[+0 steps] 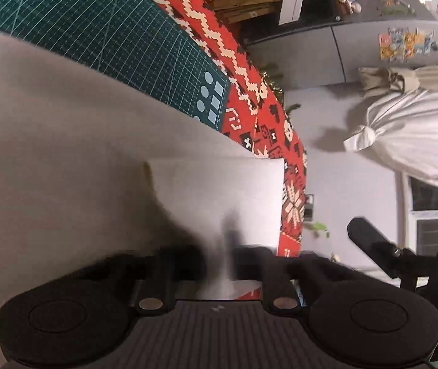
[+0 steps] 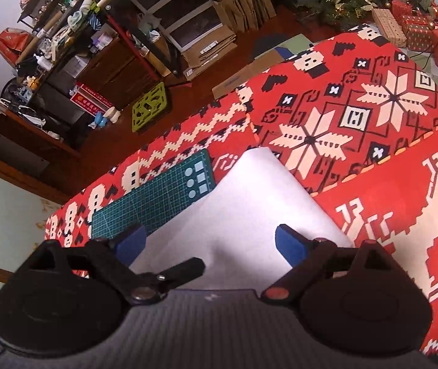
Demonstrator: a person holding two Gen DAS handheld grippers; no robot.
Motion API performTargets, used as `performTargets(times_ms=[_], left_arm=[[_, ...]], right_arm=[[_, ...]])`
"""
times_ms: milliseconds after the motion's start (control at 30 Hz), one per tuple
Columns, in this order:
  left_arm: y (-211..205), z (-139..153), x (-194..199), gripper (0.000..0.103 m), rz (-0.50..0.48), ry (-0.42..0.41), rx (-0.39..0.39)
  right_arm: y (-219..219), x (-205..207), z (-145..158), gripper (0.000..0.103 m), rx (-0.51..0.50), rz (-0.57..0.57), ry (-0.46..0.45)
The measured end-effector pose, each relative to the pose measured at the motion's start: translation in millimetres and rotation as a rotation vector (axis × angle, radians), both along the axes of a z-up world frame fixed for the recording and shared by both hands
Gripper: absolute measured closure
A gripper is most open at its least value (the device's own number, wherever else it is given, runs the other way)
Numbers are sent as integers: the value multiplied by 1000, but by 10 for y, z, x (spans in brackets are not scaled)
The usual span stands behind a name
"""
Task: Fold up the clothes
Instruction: 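Grasp the folded end with the left tool while the right tool pinches the stack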
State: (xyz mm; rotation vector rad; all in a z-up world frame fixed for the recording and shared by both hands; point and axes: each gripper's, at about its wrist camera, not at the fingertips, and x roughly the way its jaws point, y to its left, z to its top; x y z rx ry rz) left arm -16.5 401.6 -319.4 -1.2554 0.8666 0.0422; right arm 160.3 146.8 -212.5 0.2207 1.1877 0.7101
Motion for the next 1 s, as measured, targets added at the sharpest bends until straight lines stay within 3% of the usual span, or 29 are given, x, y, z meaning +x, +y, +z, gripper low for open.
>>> performTargets(times_ms=[200, 233, 300, 367, 433, 567, 667, 767, 867, 900, 1000], left_arm=[[-37, 364, 136, 97, -72, -18, 123], [-33, 417, 168, 97, -72, -19, 112], [-17, 520, 241, 97, -65, -22, 66], [-32, 610, 319, 97, -67, -25, 31], [-87, 703, 410, 97, -93, -24, 40], [-183, 792, 501, 97, -107, -19, 28], [-231, 842, 545, 97, -96, -13, 25], [-270, 925, 590, 97, -100, -20, 61], [-295, 982, 607, 97, -122, -19, 125], [-302, 988, 606, 97, -131, -13, 147], [-296, 1005, 554, 97, -154, 6, 209]], right_arm=[[-373, -40, -14, 37, -79, -88, 32], [-489, -49, -61, 47, -83, -131, 68], [-703, -87, -152, 81, -87, -198, 126], [-870, -167, -232, 90, -88, -226, 154], [-971, -251, -291, 92, -80, -221, 169], [-782, -369, -370, 92, -20, -100, 131], [-644, -341, -531, 92, 31, -98, 111], [-641, -264, -651, 92, 67, -188, 53], [-817, -142, -752, 92, 112, -352, 42], [-885, -110, -783, 99, 124, -394, 44], [-969, -120, -819, 102, 125, -410, 62]])
